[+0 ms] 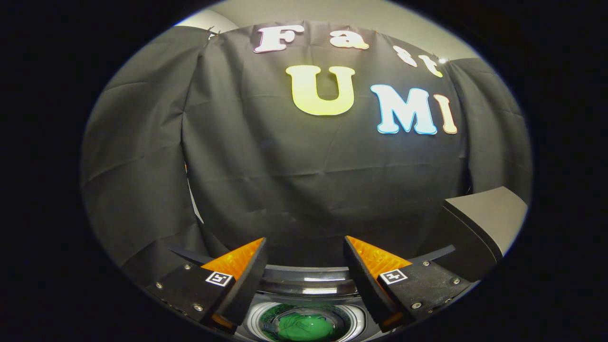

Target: Put the clothes into the washing machine and then close the washing machine lid.

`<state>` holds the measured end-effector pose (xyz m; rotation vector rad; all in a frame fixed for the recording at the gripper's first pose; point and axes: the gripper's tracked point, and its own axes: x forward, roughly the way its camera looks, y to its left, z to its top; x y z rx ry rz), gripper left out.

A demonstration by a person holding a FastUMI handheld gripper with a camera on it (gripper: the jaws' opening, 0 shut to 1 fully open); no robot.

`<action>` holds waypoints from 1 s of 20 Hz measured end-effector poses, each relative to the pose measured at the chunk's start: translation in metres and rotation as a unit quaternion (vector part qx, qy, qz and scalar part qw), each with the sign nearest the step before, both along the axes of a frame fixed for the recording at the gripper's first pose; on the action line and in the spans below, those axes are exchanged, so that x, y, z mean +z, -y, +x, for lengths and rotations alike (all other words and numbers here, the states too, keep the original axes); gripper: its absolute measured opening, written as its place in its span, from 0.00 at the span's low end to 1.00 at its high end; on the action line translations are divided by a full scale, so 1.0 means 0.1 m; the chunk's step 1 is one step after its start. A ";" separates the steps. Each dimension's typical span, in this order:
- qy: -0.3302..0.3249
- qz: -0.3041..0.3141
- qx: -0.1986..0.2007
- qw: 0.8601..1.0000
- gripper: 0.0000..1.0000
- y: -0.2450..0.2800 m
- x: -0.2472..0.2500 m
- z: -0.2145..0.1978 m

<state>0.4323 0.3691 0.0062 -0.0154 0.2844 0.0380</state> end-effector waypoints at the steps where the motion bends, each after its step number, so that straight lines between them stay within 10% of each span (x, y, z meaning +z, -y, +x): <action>1: 0.003 0.000 0.000 1.000 0.97 0.00 -0.02 -0.03; 20: -0.007 0.019 0.023 1.000 0.96 -0.01 -0.61 -0.85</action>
